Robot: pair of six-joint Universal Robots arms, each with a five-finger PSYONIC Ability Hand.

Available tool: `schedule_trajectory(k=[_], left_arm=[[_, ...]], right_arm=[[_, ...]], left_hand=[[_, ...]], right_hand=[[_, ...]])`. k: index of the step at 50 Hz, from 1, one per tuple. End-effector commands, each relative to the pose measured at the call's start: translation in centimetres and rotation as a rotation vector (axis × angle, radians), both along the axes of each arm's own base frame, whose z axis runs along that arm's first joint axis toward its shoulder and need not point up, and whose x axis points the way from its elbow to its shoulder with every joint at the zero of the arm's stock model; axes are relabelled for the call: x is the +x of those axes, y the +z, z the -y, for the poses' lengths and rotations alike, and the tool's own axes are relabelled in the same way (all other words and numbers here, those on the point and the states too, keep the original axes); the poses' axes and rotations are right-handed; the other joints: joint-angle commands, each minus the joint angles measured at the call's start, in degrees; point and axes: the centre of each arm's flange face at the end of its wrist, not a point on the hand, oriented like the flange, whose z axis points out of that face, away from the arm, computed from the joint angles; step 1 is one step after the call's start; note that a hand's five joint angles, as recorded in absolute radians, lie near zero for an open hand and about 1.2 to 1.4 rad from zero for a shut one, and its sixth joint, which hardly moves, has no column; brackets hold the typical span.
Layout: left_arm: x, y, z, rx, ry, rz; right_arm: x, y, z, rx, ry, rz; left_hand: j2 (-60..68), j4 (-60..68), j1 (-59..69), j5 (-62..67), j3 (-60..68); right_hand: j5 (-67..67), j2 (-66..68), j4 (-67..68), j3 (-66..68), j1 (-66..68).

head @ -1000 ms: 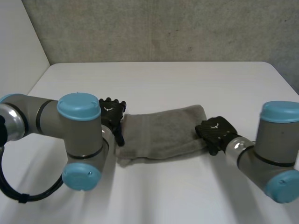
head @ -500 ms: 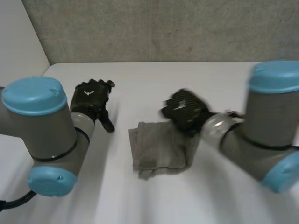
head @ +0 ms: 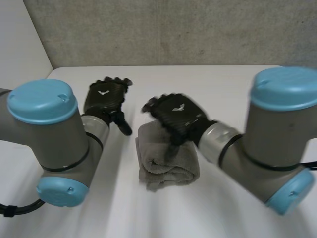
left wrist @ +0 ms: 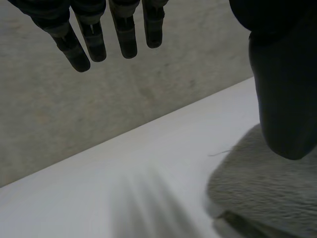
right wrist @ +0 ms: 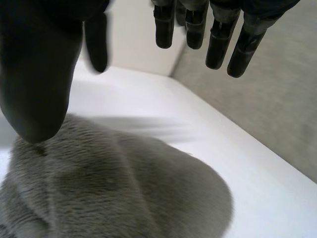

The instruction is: Fold the towel.

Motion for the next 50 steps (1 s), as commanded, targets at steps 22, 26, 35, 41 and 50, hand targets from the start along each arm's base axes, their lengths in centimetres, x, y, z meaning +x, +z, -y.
schedule_trajectory(k=[22, 26, 35, 41, 50], left_arm=[[-2.2, -8.2, -3.3, 0.223, -0.168, 0.07], [-2.1, -8.0, -3.3, 0.219, -0.165, 0.069], [-2.4, -4.3, -2.8, 0.139, -0.167, 0.013], [-1.5, 0.8, -2.6, 0.095, -0.14, -0.019], [2.4, 8.4, -1.7, -0.008, 0.029, -0.073]], right_arm=[[-2.1, -11.5, 5.3, 0.265, -0.151, -0.114], [-2.1, -11.3, 5.3, 0.26, -0.152, -0.11], [-2.4, -5.0, 4.7, 0.146, -0.157, -0.02], [-3.6, 1.9, 4.5, -0.002, -0.211, 0.096], [-7.1, 6.0, 6.4, -0.117, -0.465, 0.139]], left_hand=[[-3.3, -3.2, -3.2, -12.0, -3.2], [-3.5, -3.4, -3.4, -12.2, -3.4], [-4.0, -3.9, -3.9, -12.7, -3.9], [-4.8, -4.8, -4.7, -13.5, -4.7], [-4.0, -3.9, -3.9, -12.7, -3.9]], right_hand=[[-3.3, -4.4, -4.7, -4.2, -3.5], [-3.3, -4.4, -4.7, -4.2, -3.5], [-3.3, -4.4, -4.7, -4.2, -3.5], [-3.3, -4.4, -4.7, -4.2, -3.5], [-3.3, -4.4, -4.7, -4.2, -3.5]])
